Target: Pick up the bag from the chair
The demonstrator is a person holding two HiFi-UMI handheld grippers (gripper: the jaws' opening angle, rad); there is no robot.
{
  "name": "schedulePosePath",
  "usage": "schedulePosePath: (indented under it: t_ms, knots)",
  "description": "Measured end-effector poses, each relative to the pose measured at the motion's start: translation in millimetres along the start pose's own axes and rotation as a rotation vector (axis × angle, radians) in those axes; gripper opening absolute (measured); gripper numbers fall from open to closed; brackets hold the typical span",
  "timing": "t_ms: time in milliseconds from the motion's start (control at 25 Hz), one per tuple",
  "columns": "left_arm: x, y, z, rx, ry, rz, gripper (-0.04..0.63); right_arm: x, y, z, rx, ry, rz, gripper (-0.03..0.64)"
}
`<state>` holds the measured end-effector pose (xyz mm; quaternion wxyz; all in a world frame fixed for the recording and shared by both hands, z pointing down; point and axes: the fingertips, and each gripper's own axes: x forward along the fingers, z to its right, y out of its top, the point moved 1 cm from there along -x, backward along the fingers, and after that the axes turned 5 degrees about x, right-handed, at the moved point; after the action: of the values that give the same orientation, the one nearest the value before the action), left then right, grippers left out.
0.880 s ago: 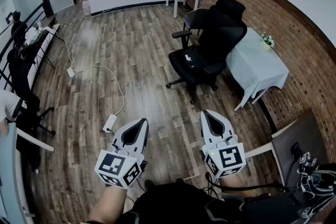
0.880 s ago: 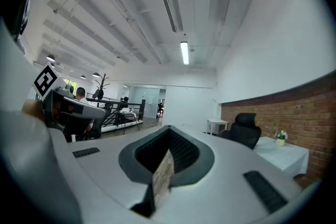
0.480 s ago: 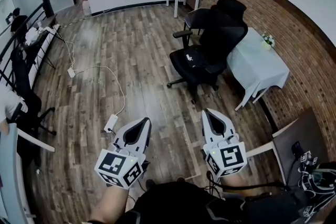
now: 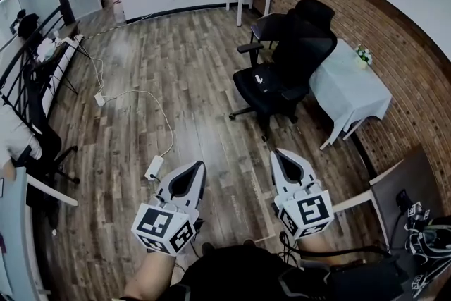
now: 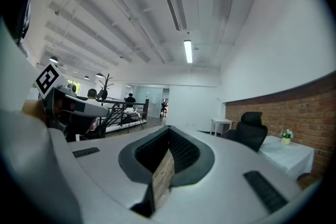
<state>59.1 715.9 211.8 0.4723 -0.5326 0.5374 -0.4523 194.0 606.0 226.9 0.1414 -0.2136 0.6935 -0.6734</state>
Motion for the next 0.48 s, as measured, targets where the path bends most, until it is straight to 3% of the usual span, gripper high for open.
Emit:
schedulePosePath:
  t_ms: [480]
  knots:
    - [-24, -7, -41, -0.012, -0.003, 0.003, 0.002, 18, -2, -37, -0.018, -0.035, -0.022, 0.012]
